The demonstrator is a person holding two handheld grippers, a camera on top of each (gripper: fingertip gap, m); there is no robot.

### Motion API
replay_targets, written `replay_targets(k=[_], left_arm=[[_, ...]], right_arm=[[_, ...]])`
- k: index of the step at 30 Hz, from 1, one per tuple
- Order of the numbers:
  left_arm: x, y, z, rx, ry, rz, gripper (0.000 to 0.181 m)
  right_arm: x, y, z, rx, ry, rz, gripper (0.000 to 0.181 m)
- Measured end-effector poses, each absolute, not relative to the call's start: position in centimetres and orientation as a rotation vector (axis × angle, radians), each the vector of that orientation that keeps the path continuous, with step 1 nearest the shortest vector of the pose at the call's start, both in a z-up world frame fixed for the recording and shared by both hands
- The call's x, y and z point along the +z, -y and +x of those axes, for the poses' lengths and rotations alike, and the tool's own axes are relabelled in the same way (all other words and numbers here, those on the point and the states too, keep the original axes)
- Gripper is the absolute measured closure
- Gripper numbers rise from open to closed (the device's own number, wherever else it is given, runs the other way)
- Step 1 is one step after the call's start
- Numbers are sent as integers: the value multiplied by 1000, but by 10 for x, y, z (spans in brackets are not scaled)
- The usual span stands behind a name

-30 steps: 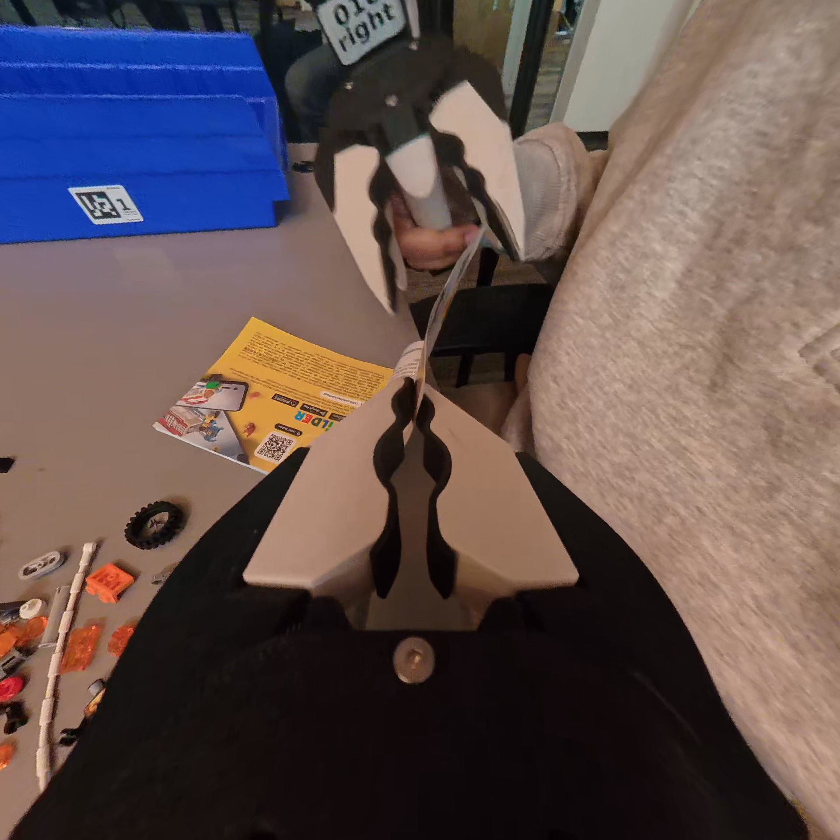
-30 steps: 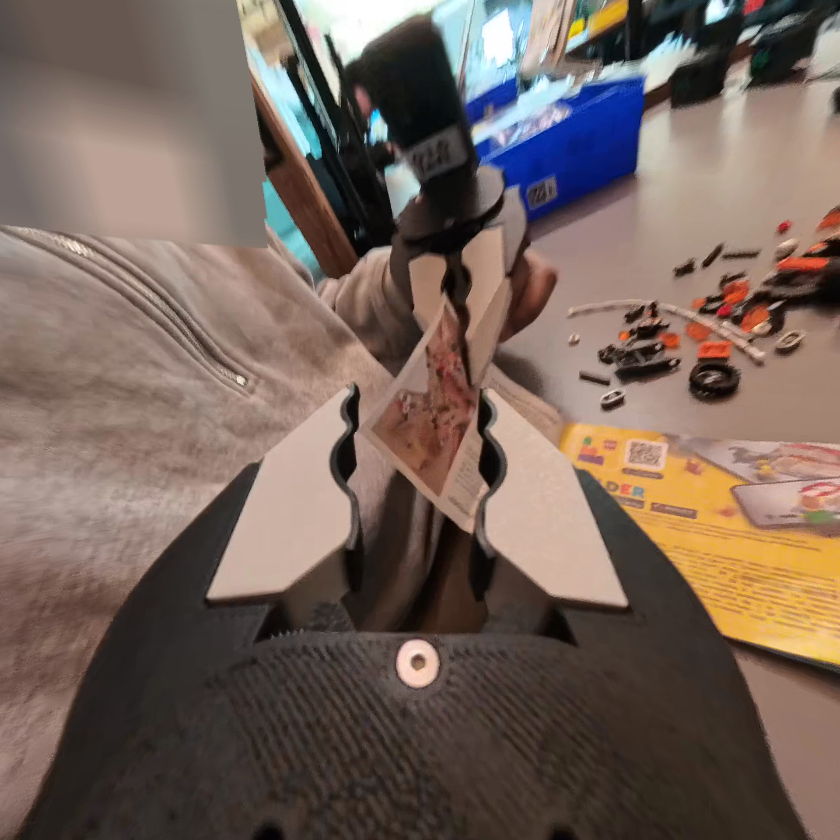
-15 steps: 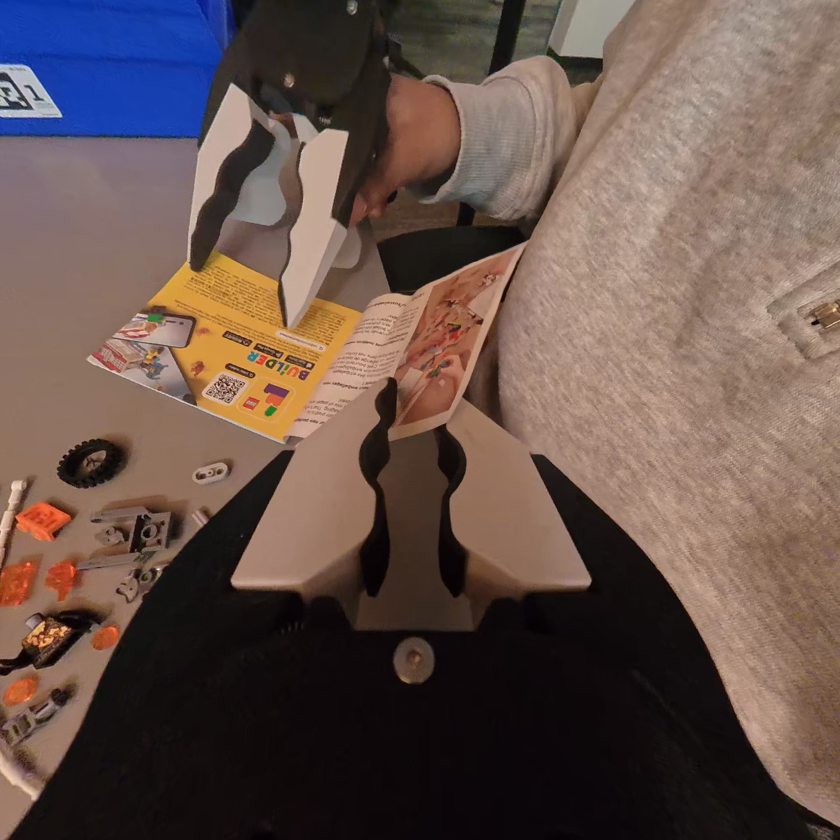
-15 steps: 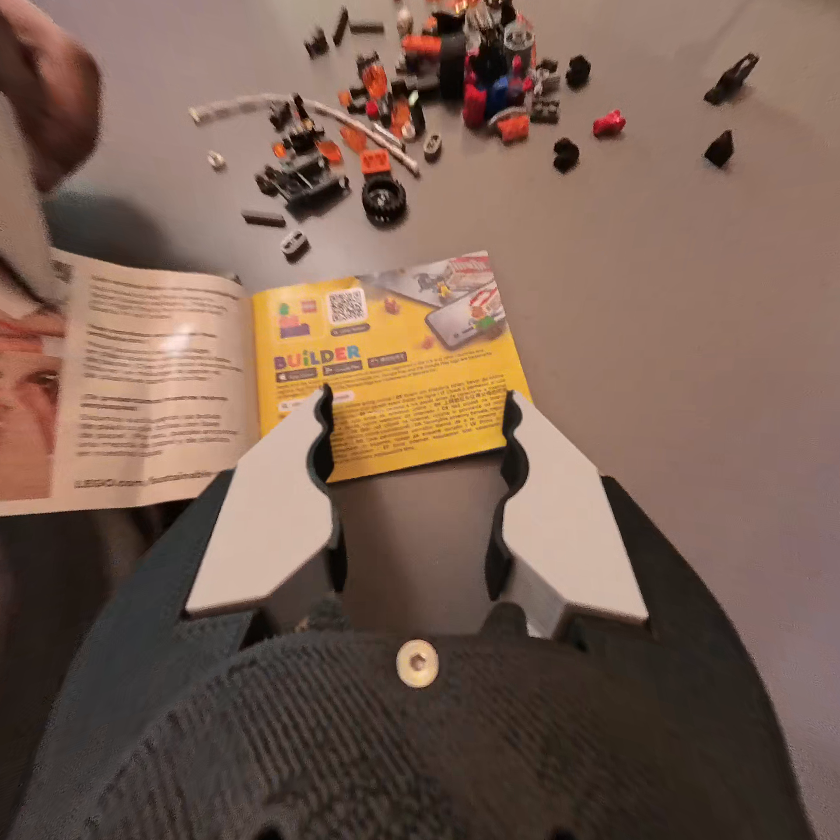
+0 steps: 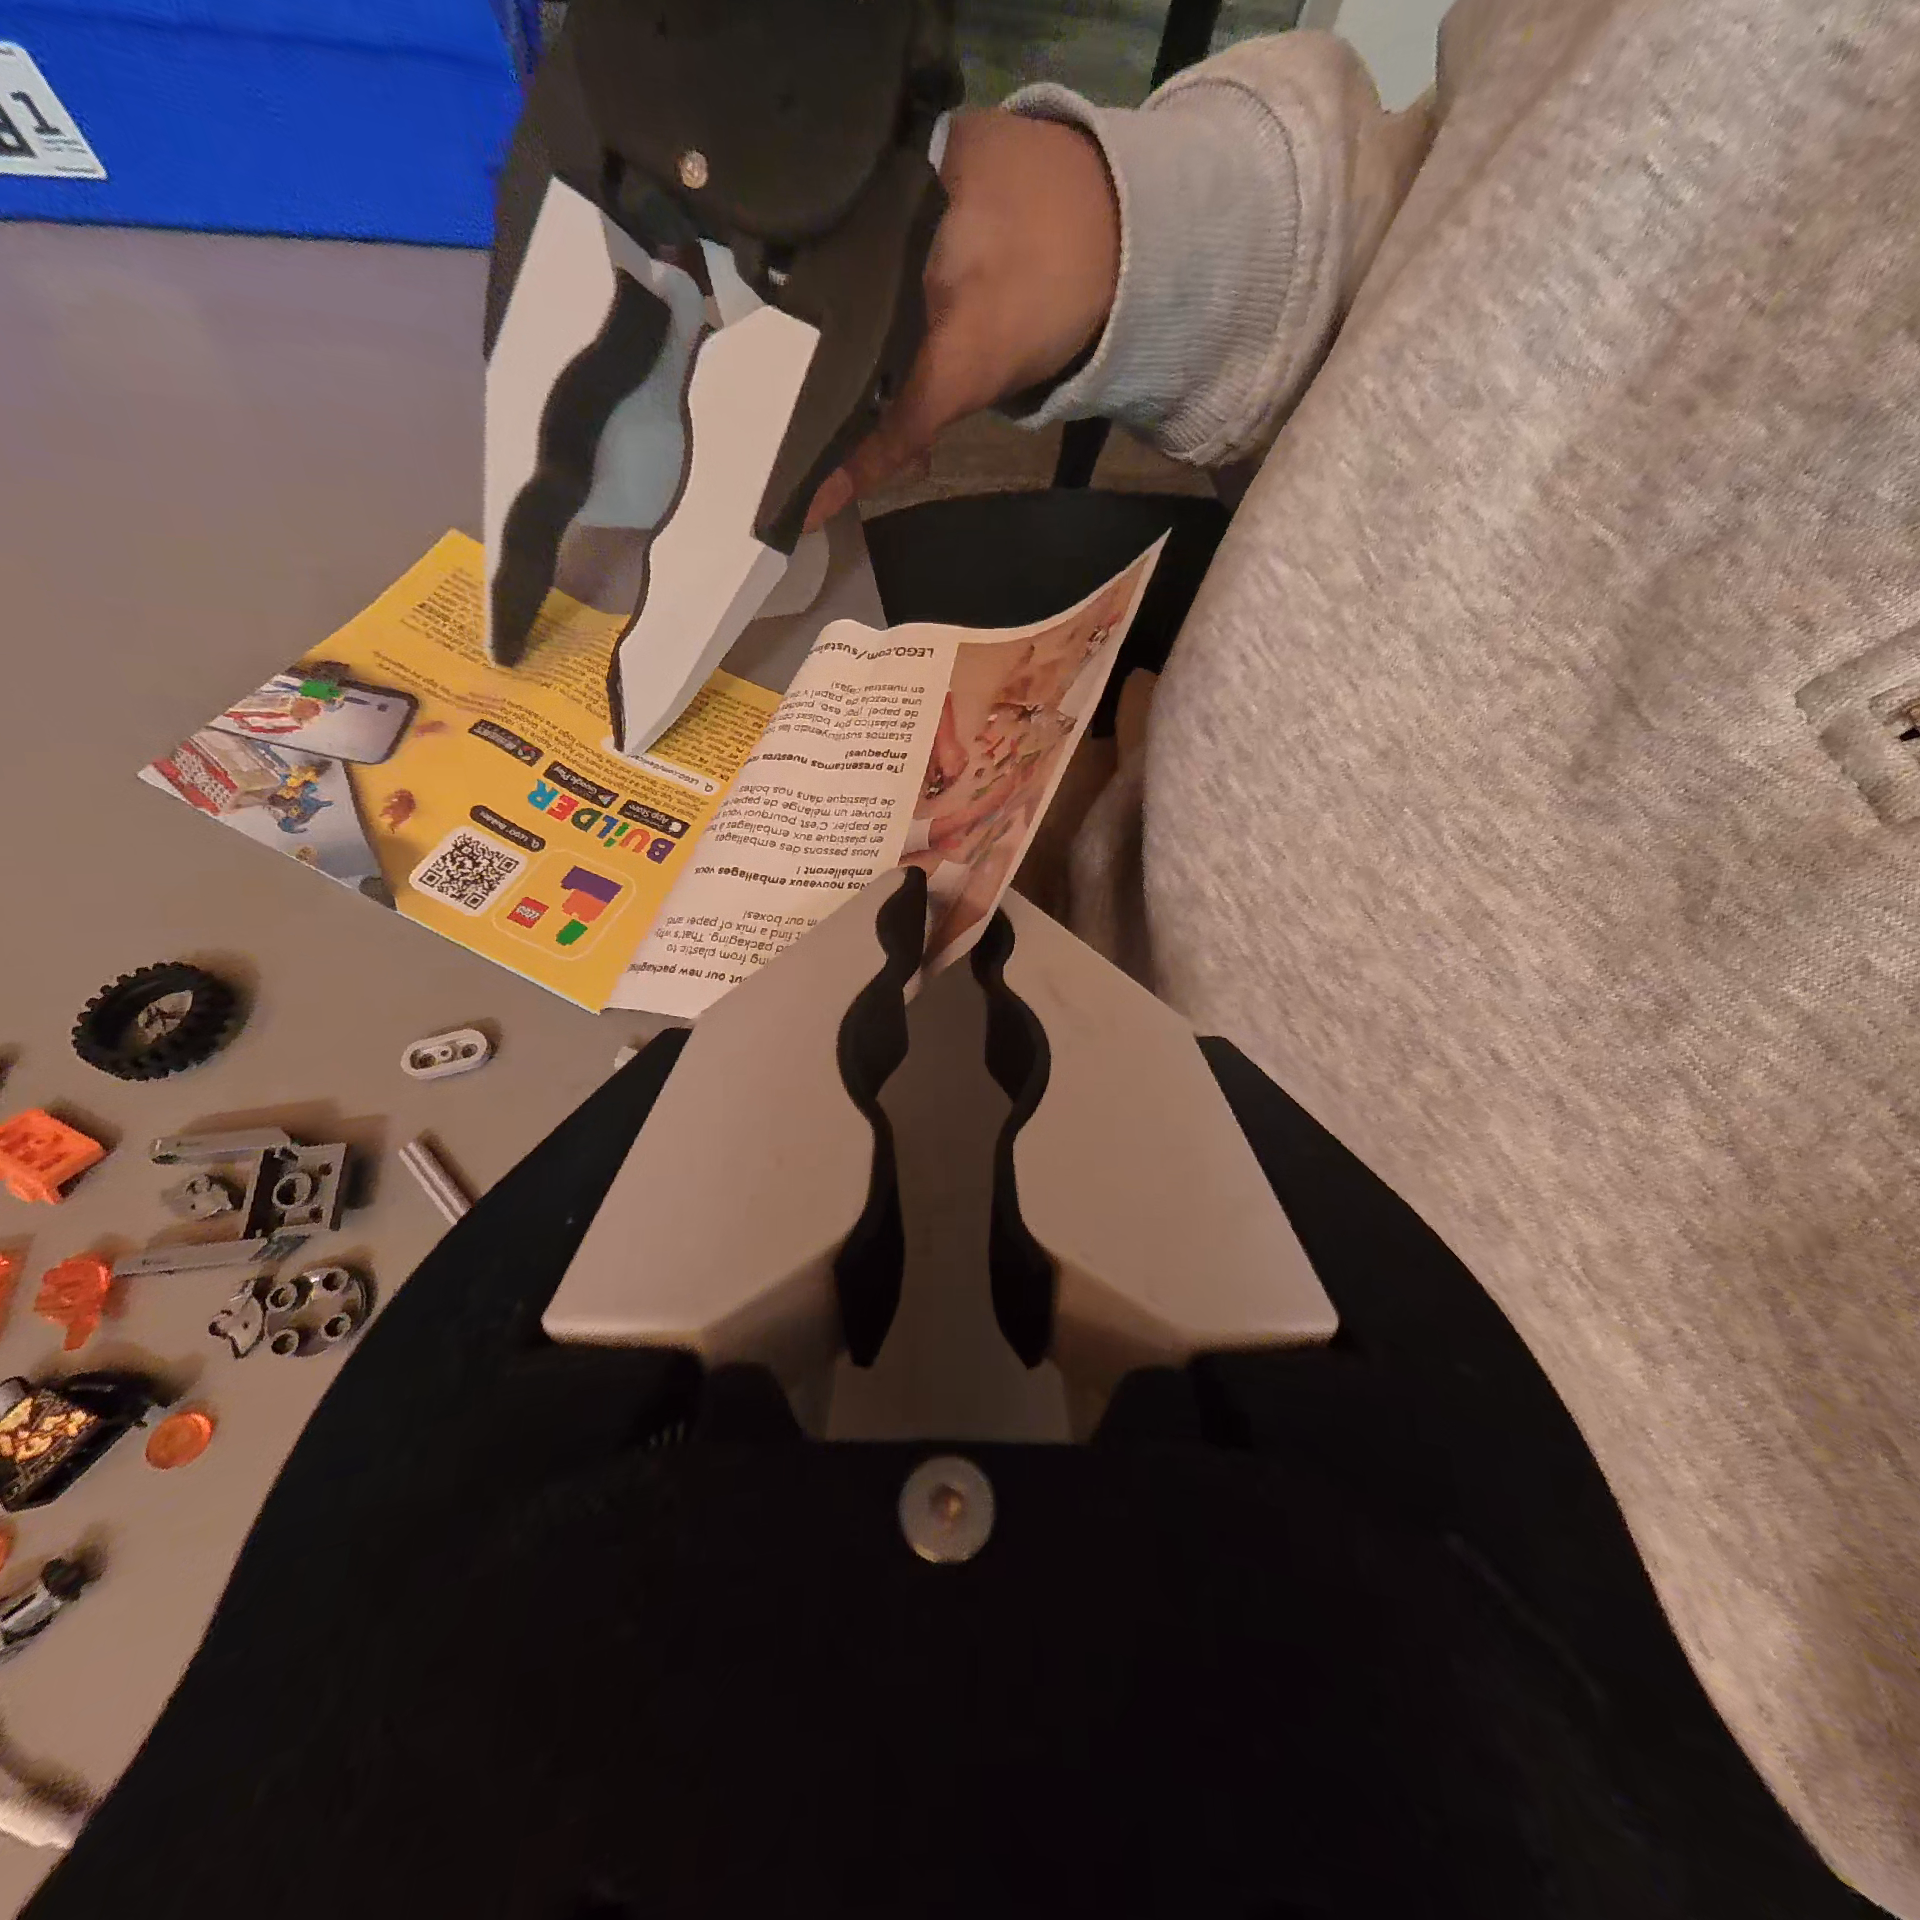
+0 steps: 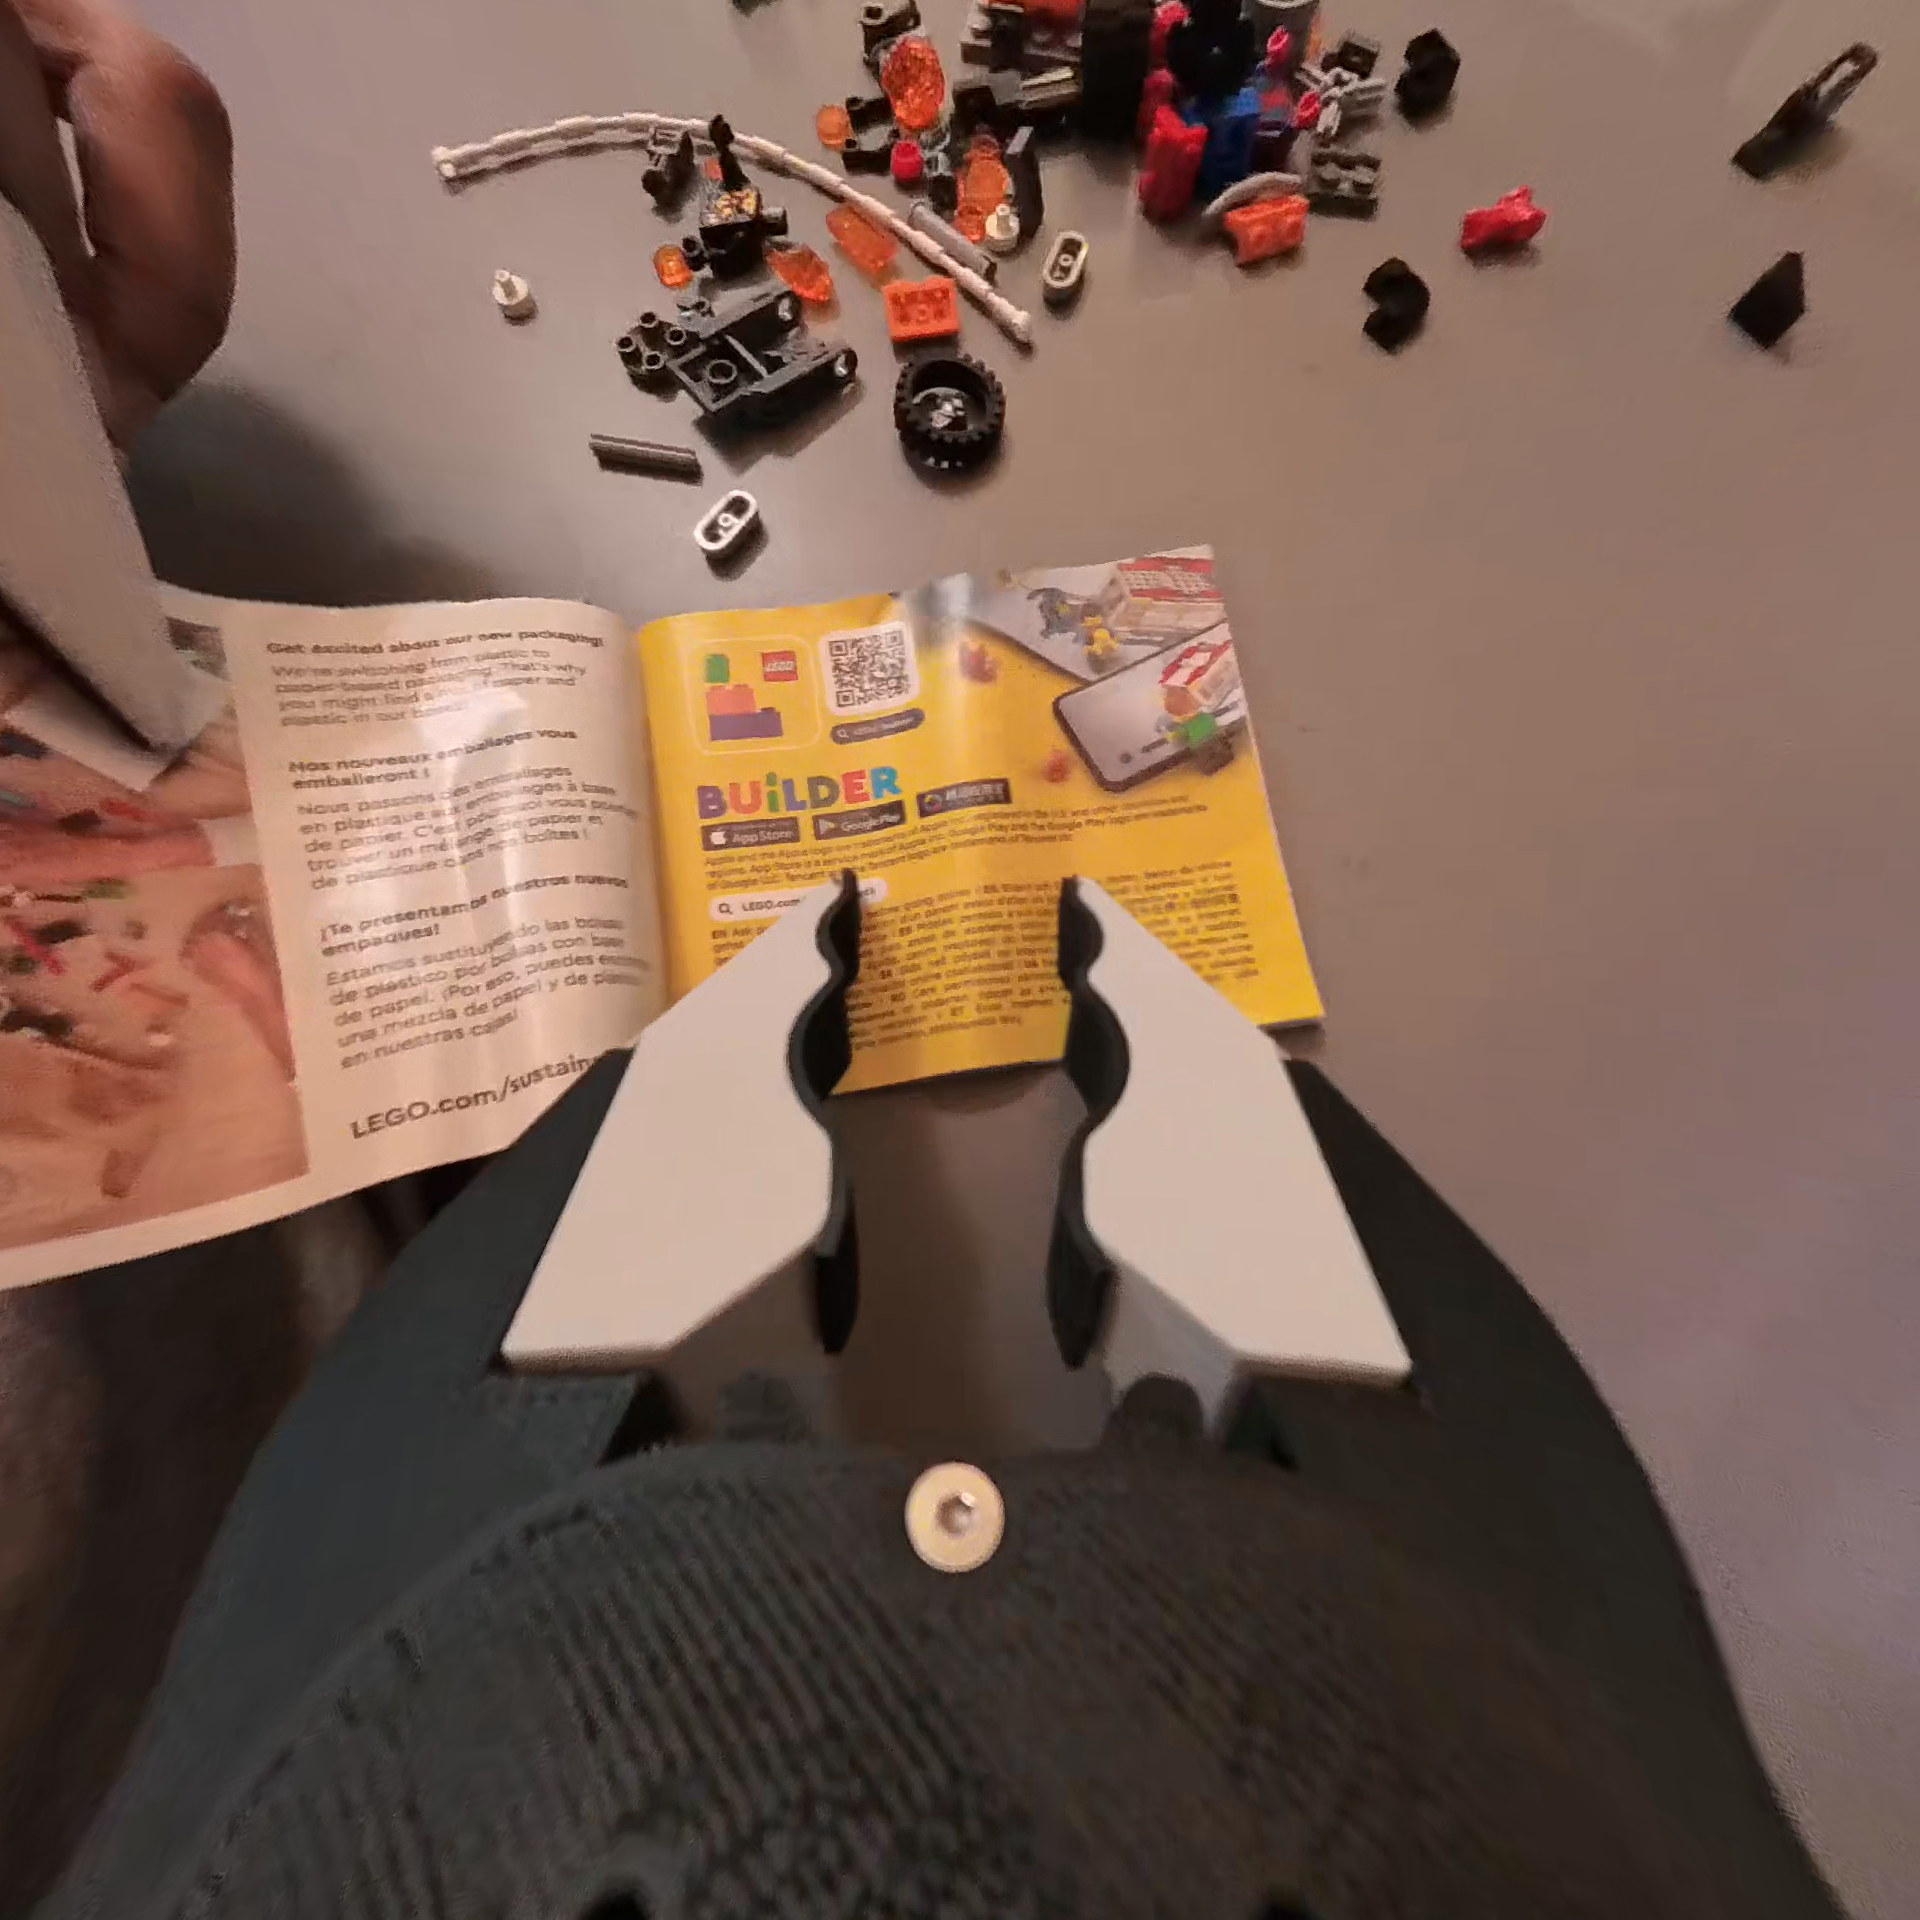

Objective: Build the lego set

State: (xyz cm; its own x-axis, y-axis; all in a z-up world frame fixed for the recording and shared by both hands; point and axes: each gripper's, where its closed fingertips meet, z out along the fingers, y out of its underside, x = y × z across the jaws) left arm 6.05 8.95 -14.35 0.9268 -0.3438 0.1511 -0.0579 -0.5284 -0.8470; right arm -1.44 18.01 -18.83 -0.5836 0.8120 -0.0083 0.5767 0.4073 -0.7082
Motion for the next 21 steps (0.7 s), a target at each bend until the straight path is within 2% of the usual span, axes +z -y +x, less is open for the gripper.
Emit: replay_targets(k=[2,7,11,14,21], left_arm=[[-142,-89,59,-357,-281,-2107,175],[-138,-88,56,-330,-264,-2100,173],[-131,-86,52,-312,-245,-2083,168],[-119,-85,43,-309,-189,-2025,158],[-83,-94,-7,-316,107,-1789,141]], right_arm=[[-188,-179,-14,995,2319,-1203,144],[-188,-171,-8,1049,2331,-1184,178],[-187,-169,-7,1066,2325,-1179,181],[-186,-169,-7,1040,2315,-1127,181],[-166,-158,-5,961,2228,-804,181]])
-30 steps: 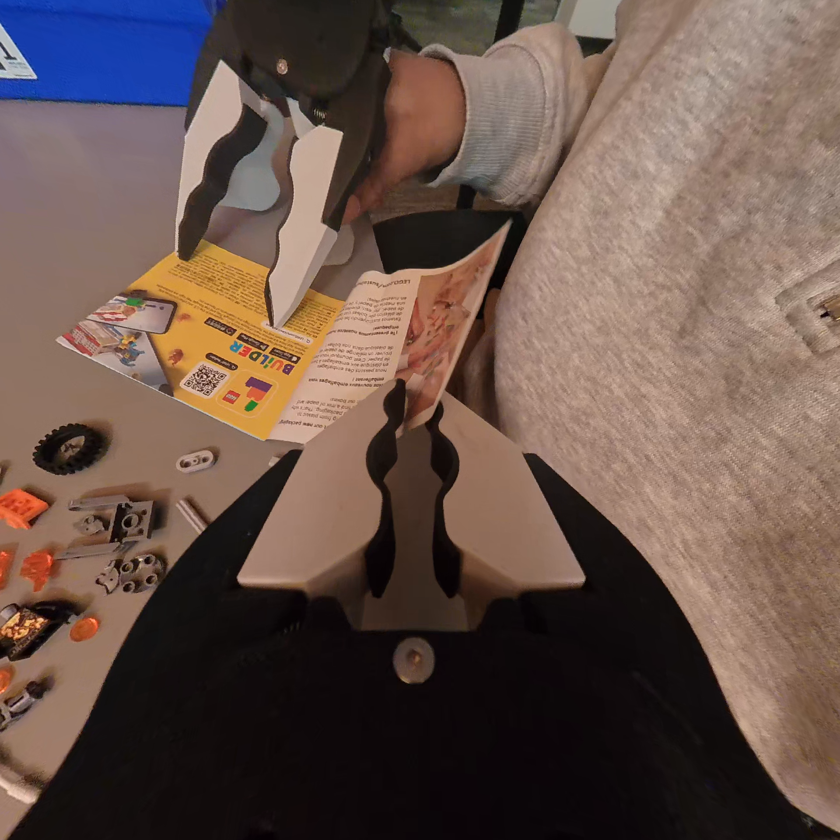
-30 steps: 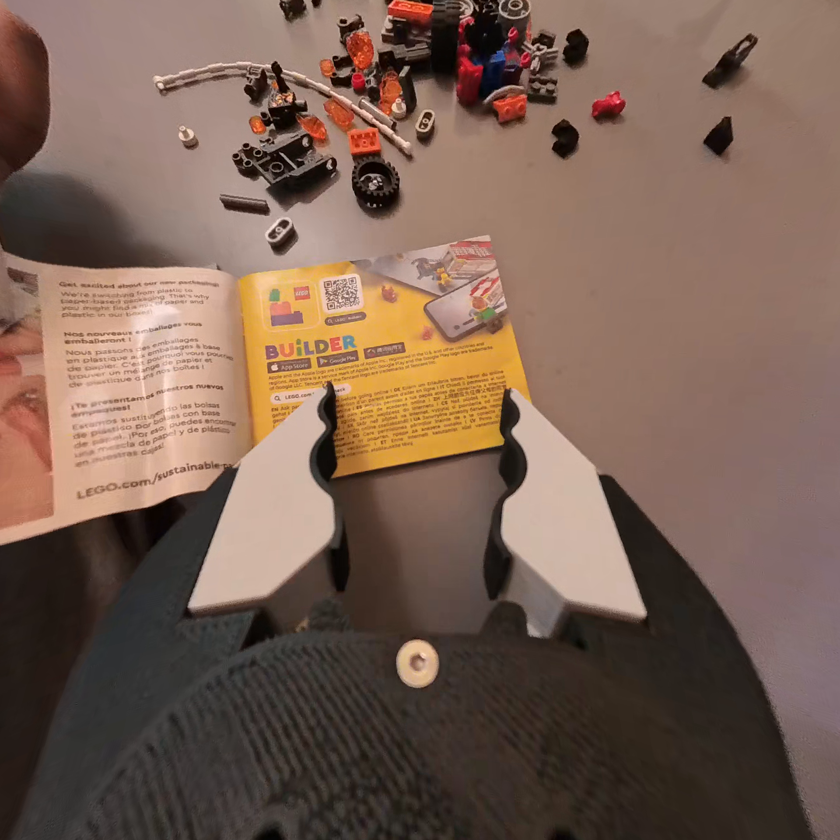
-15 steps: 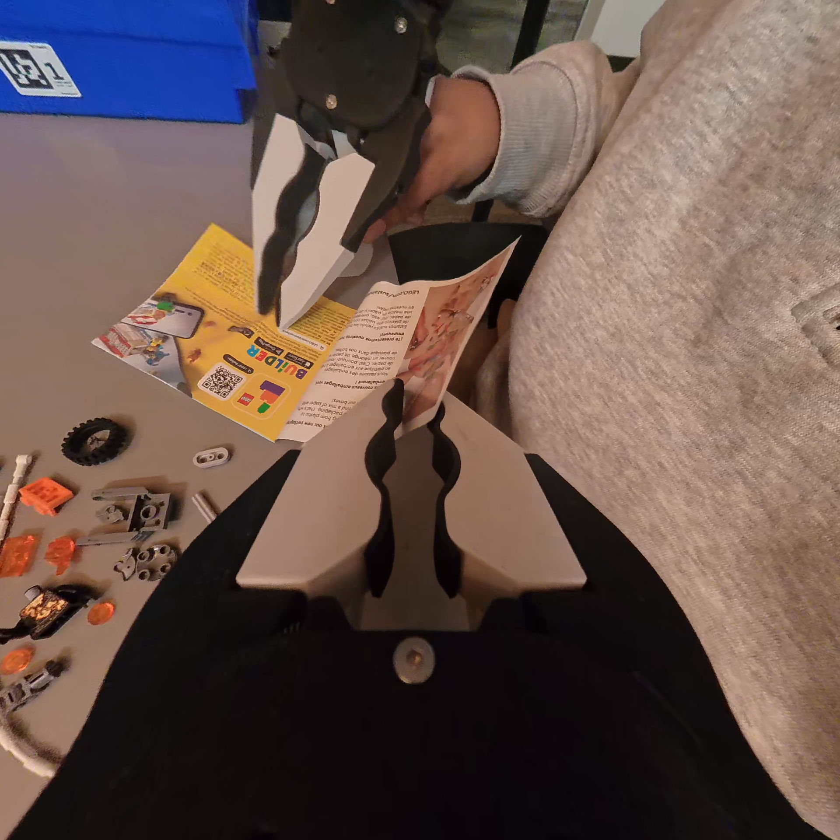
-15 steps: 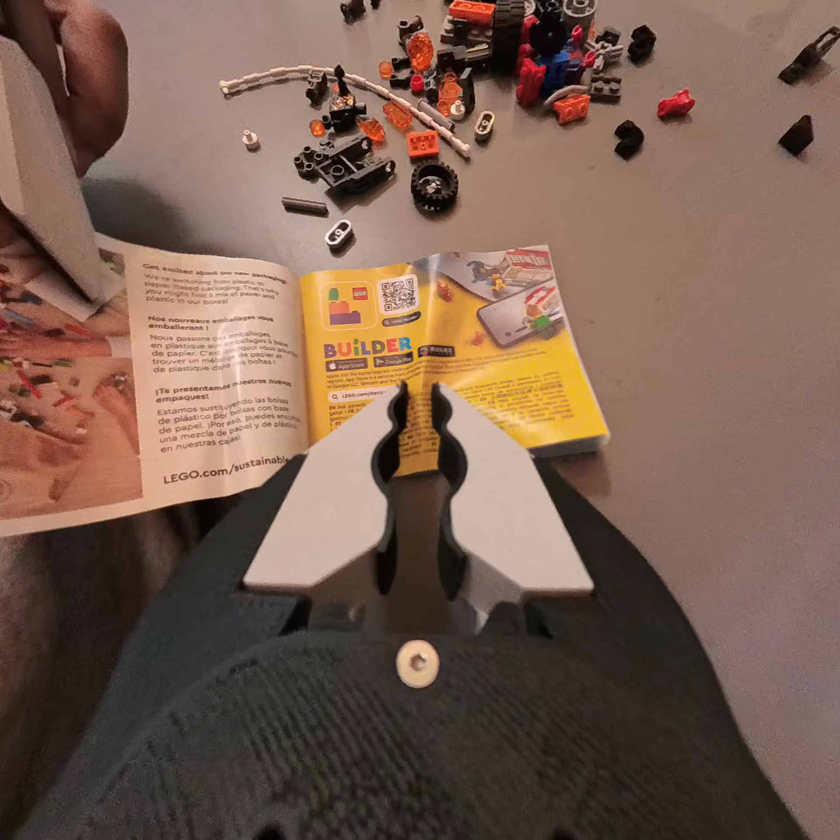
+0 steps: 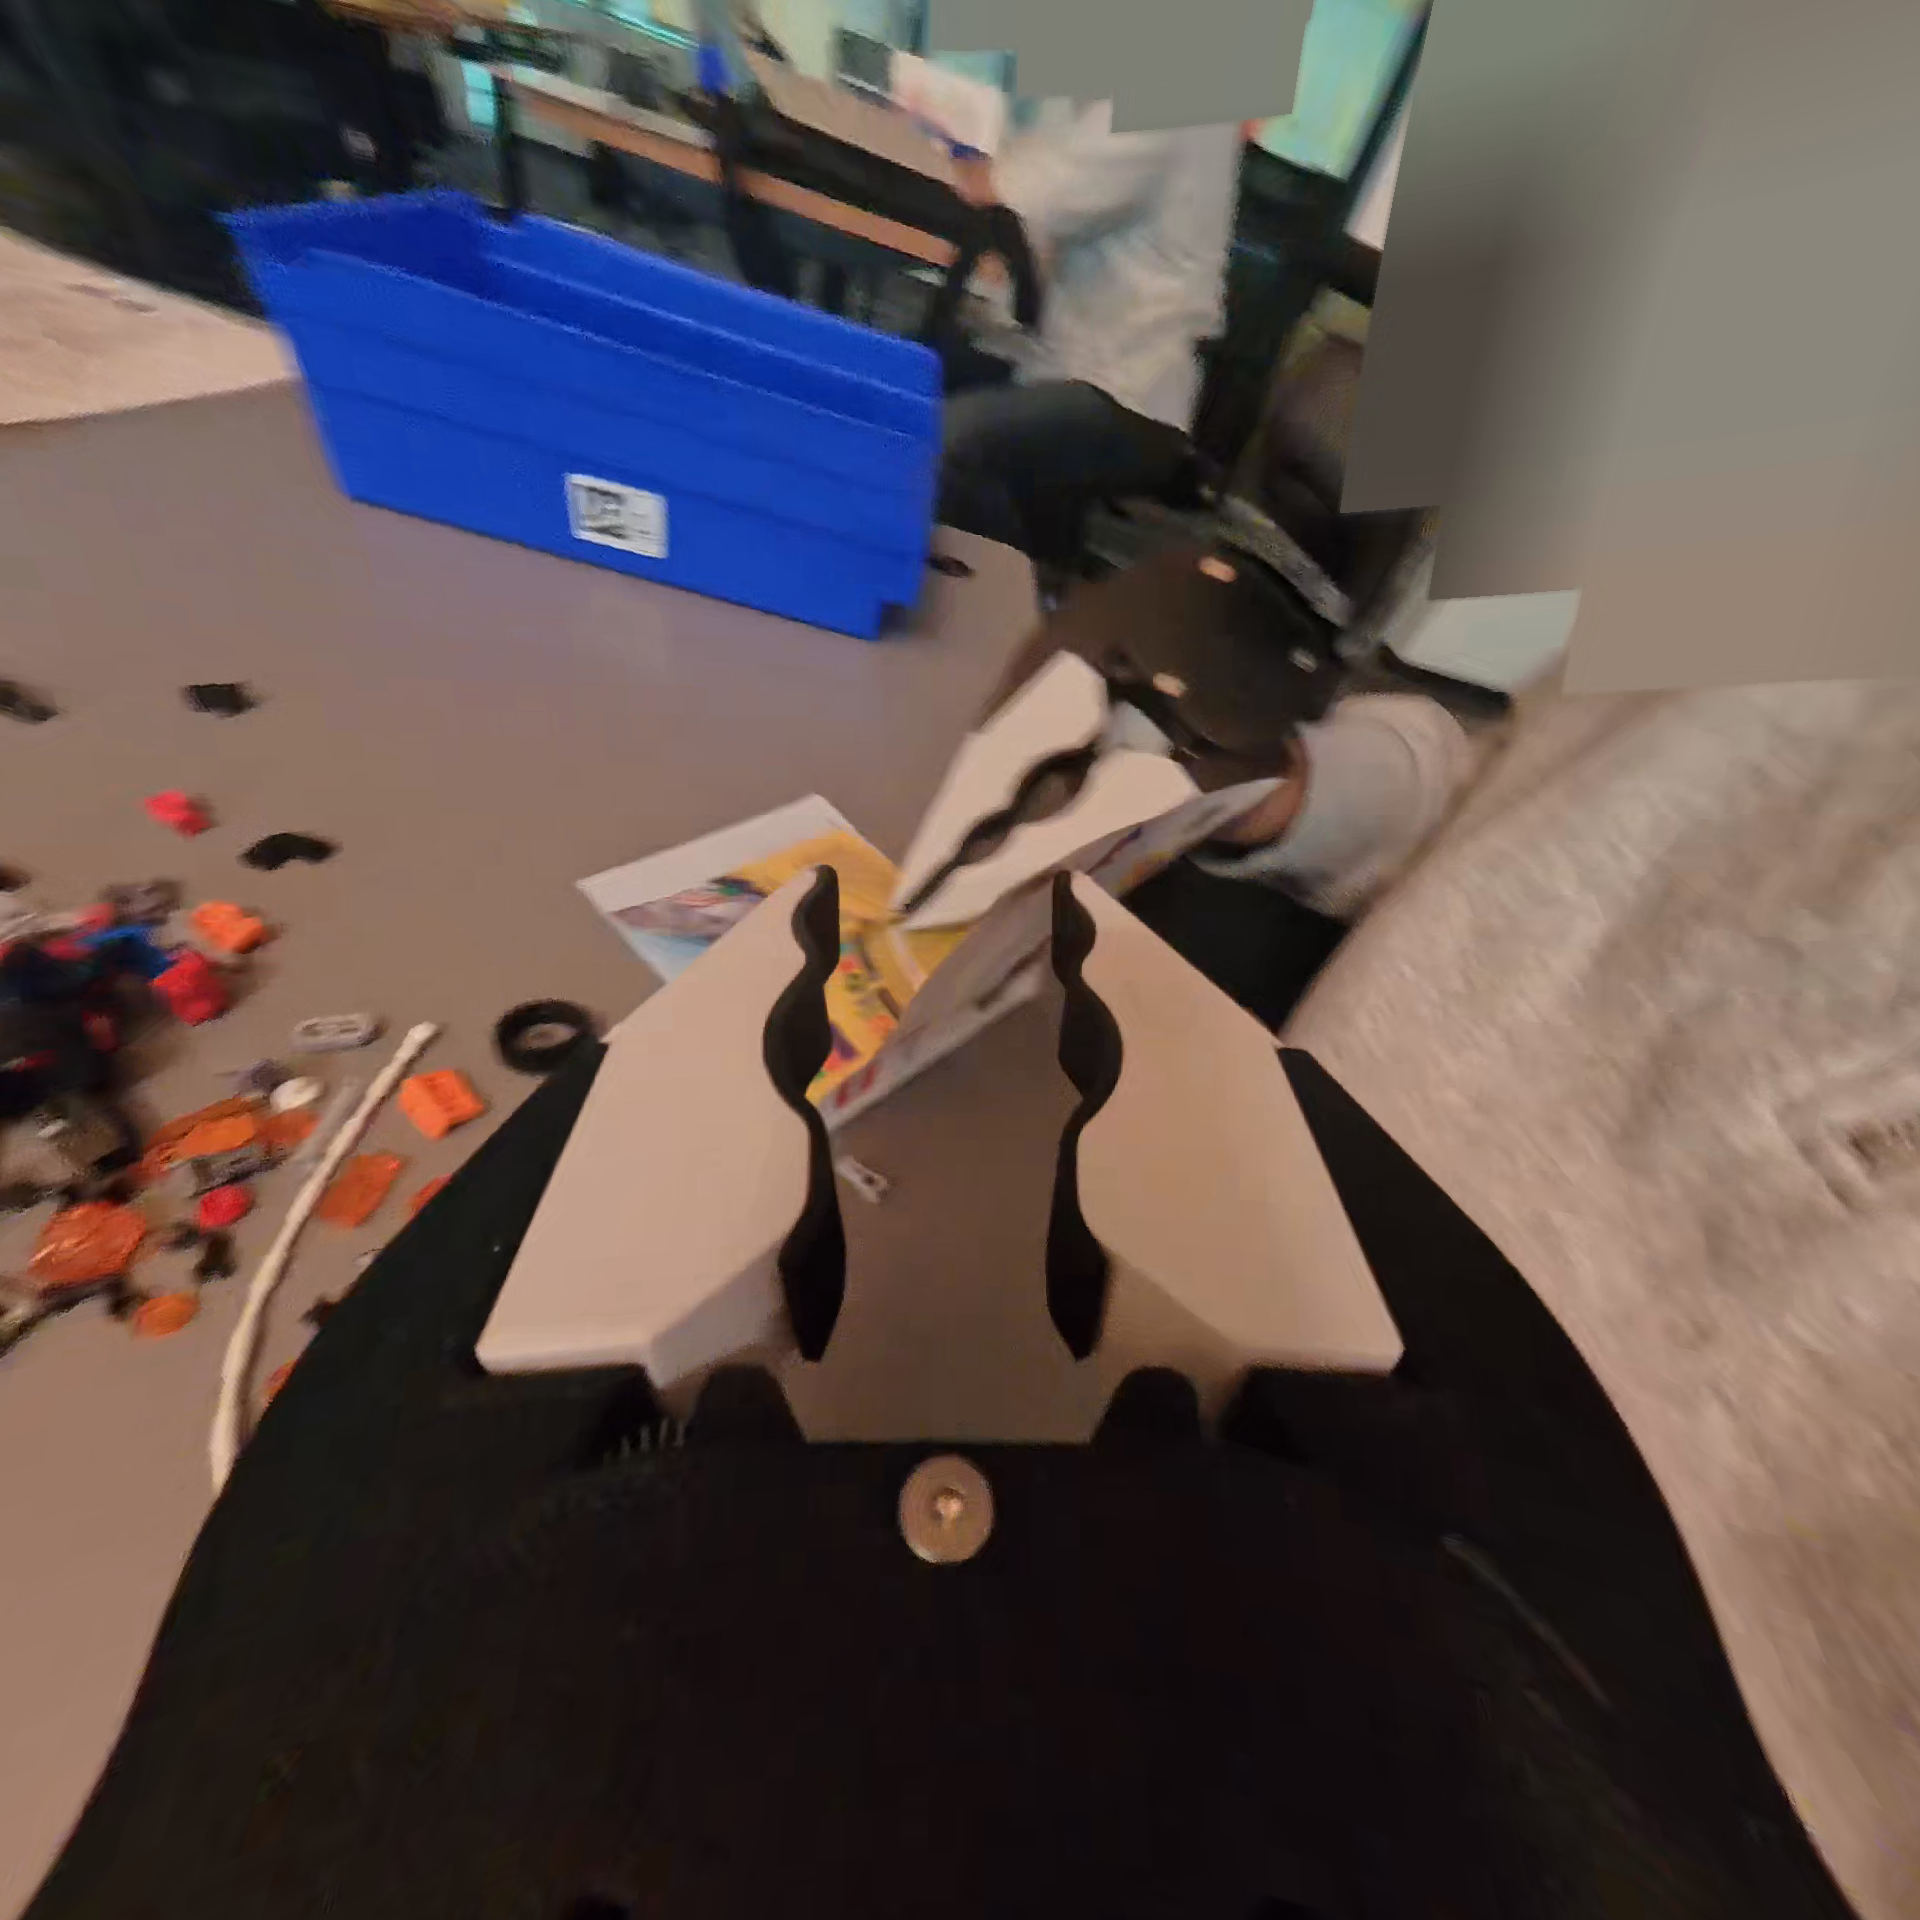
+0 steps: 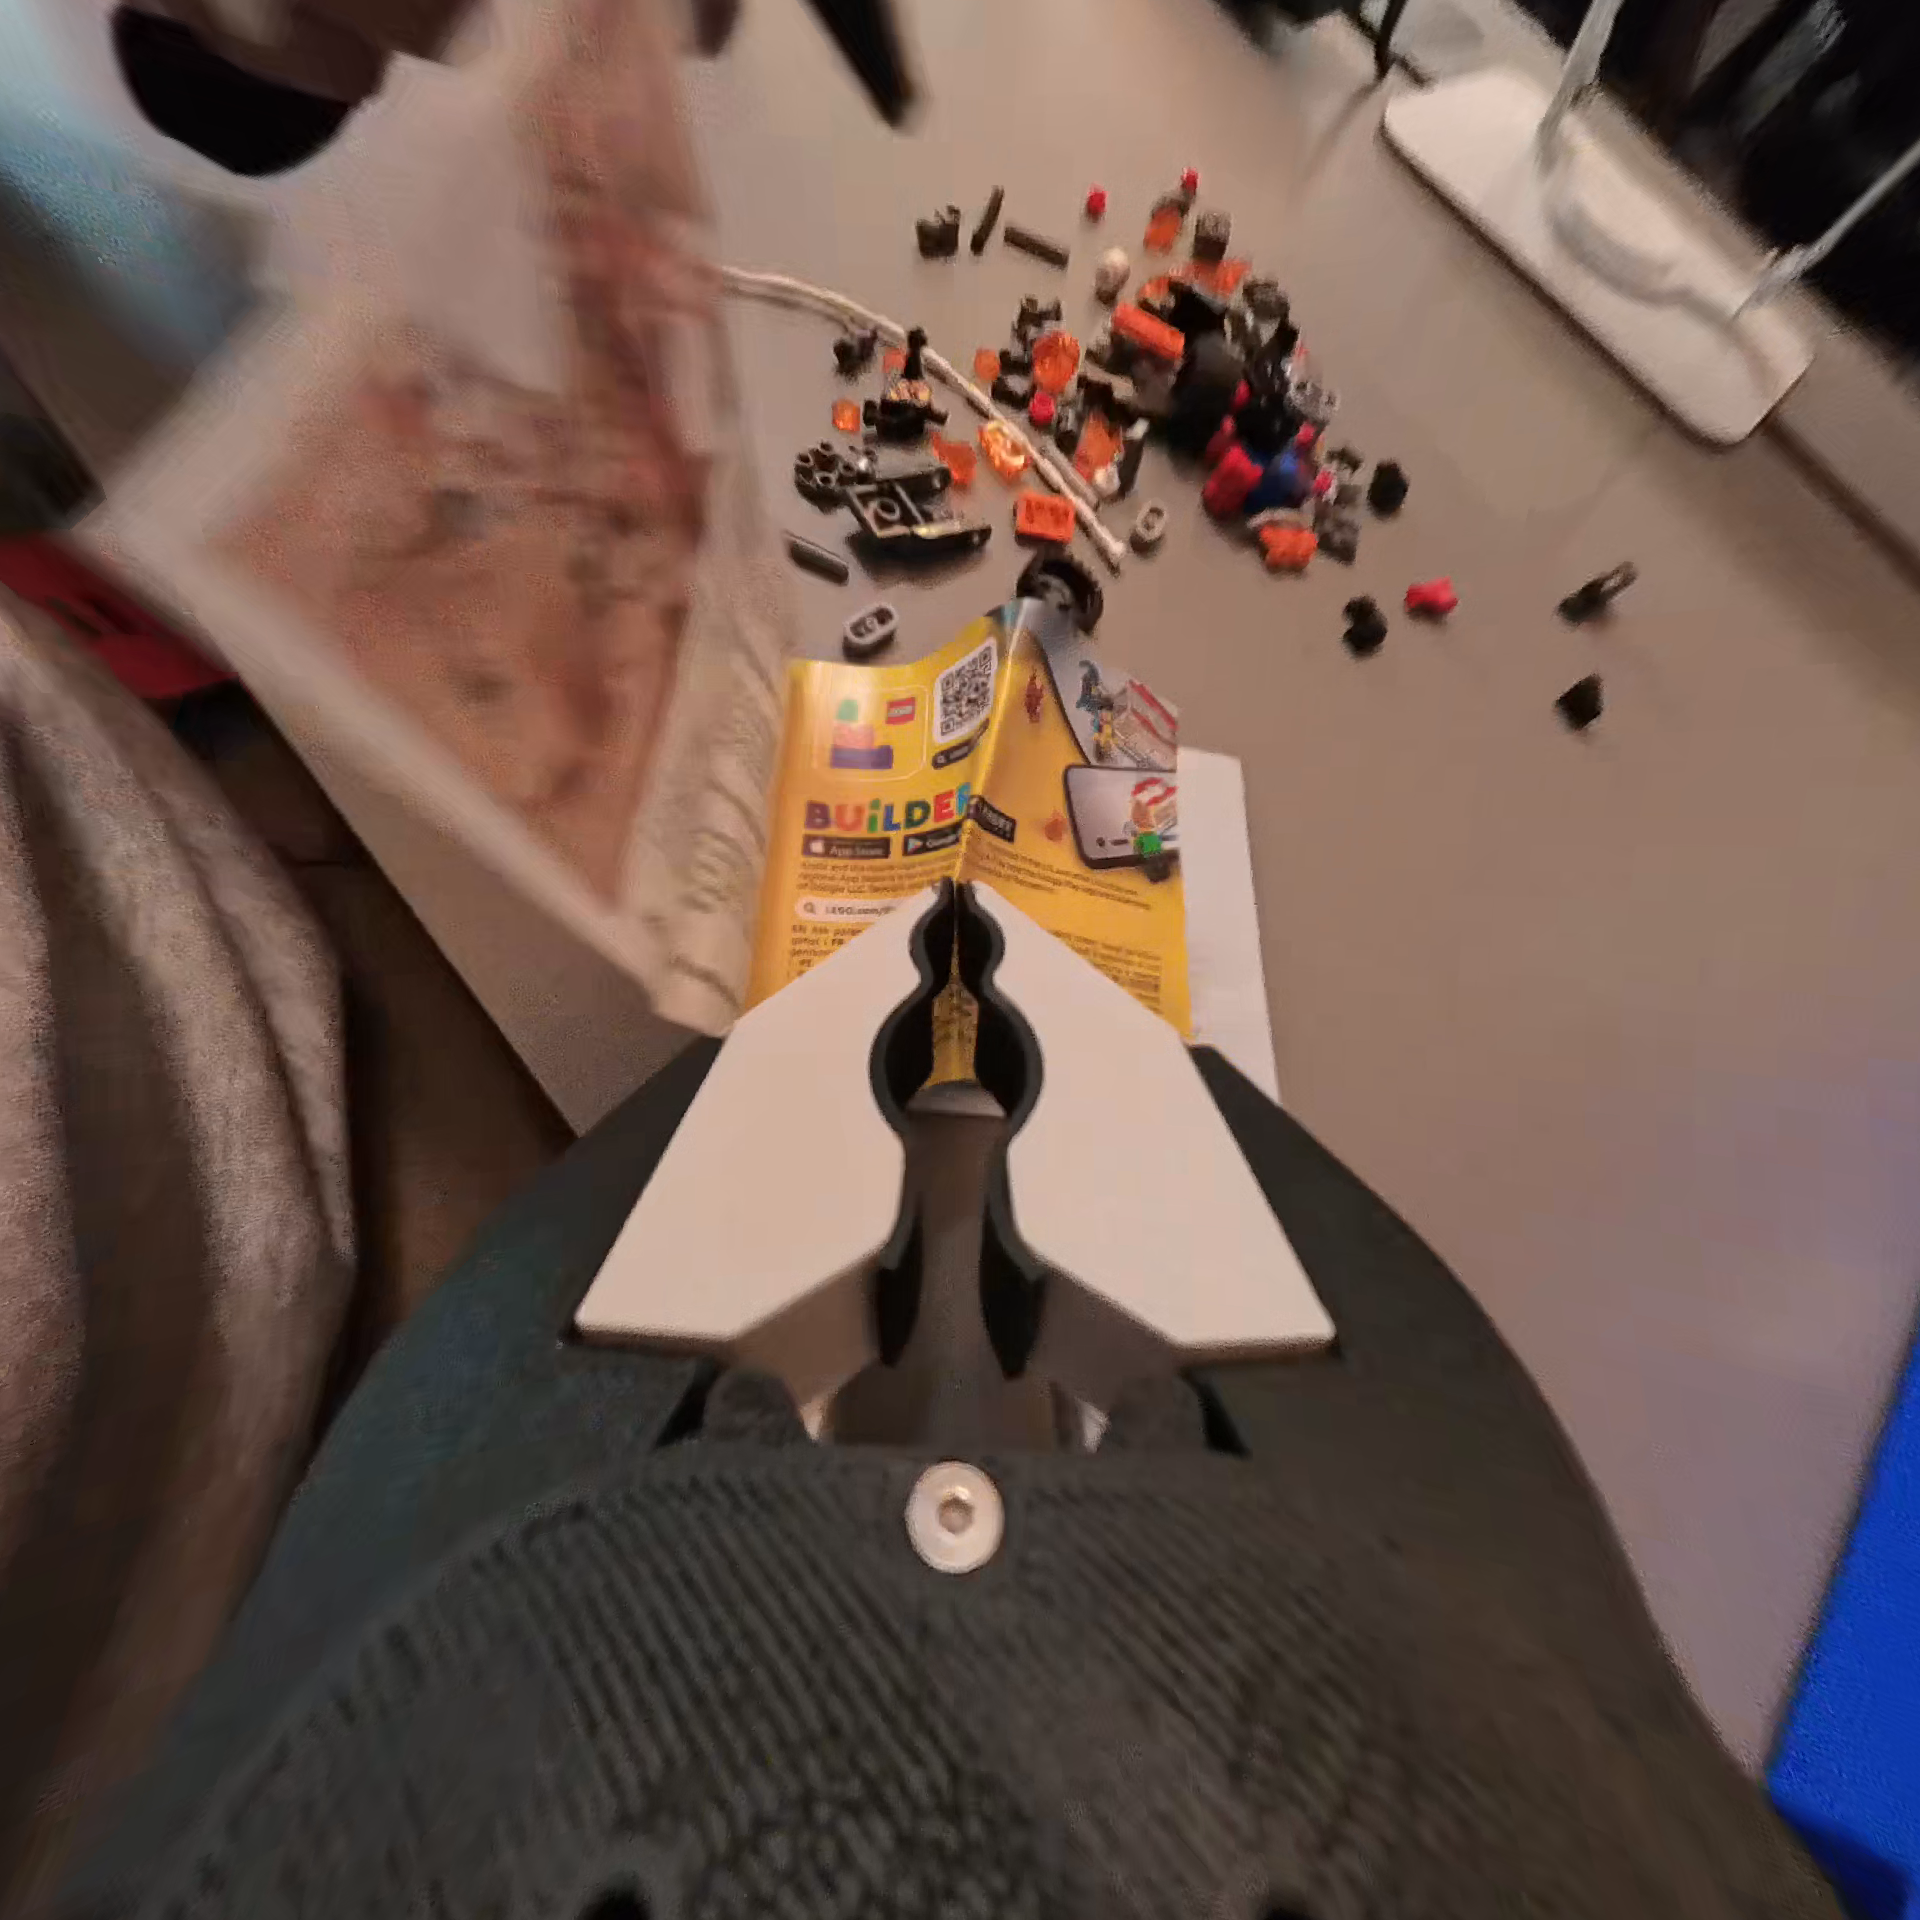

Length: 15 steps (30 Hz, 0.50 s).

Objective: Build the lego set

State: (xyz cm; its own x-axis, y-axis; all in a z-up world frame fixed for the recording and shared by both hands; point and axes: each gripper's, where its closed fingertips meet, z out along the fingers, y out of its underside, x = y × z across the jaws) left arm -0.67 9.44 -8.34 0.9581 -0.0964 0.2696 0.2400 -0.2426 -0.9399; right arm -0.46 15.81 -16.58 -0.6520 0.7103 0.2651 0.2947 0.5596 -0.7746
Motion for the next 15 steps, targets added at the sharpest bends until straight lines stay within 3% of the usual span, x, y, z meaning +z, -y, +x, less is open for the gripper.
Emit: replay_targets(k=[6,11,12,15], left_arm=[[-117,-115,-37,-356,390,-1855,123],[-135,-124,-26,-414,386,-1914,122],[-136,-124,-25,-407,379,-1925,124],[-136,-124,-21,-369,299,-1938,162]], right_arm=[[-149,-146,-3,829,2101,-476,181],[-146,-139,-1,814,2075,-387,181],[-145,-138,0,833,2073,-381,181],[-146,-140,-1,875,2094,-458,170]])
